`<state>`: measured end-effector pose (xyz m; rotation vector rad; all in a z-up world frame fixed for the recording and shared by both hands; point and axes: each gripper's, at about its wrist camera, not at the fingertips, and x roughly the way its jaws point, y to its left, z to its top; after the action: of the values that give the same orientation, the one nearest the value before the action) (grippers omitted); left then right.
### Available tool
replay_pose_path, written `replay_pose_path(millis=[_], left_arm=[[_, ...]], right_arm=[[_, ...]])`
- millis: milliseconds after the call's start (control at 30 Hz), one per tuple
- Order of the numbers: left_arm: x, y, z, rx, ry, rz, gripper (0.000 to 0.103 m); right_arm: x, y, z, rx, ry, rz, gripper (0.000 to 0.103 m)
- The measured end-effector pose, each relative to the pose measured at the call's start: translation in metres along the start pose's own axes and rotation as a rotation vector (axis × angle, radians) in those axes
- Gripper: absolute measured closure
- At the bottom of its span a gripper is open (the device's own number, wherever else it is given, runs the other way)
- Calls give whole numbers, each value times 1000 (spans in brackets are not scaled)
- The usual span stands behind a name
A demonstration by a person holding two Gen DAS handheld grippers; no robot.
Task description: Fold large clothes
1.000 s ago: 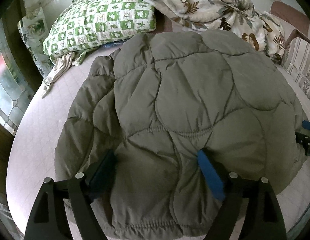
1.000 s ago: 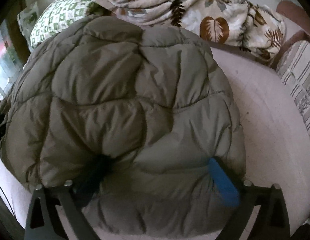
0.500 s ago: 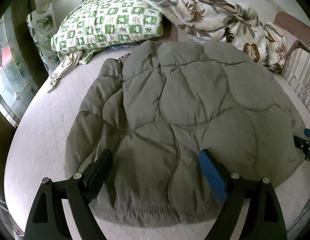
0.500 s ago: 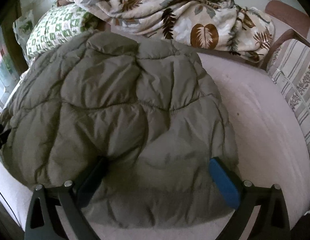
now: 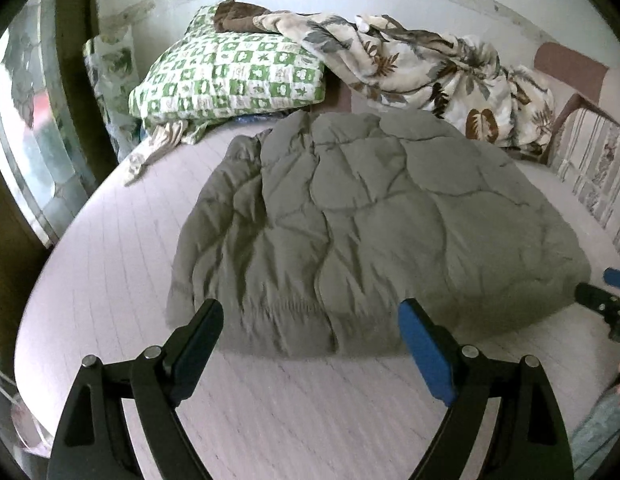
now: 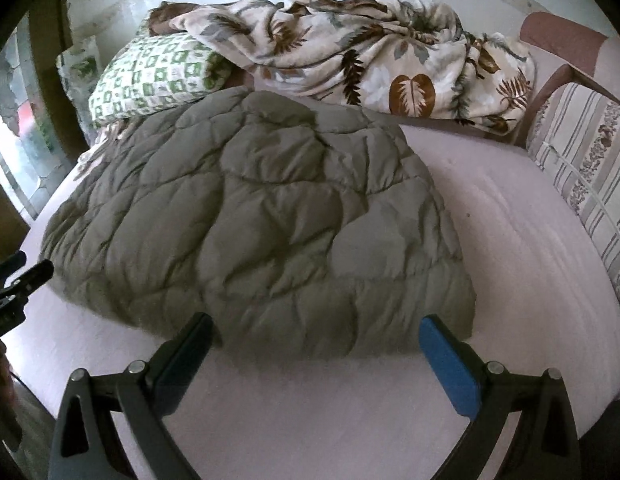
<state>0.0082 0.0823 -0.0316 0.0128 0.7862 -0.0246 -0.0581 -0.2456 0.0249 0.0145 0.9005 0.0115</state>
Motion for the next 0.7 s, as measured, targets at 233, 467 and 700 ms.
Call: replay_pose_path(millis=[233, 467, 700], left_arm=[[-23, 5, -11, -34, -13, -5, 14], [-39, 0, -25, -19, -4, 5, 14], [-52, 3, -41, -24, -12, 5, 14]], right_arm=[[-9, 6, -19, 4, -4, 45, 0], [-24, 19, -30, -35, -4, 60, 0], [-41, 26, -41, -48, -24, 57, 0]])
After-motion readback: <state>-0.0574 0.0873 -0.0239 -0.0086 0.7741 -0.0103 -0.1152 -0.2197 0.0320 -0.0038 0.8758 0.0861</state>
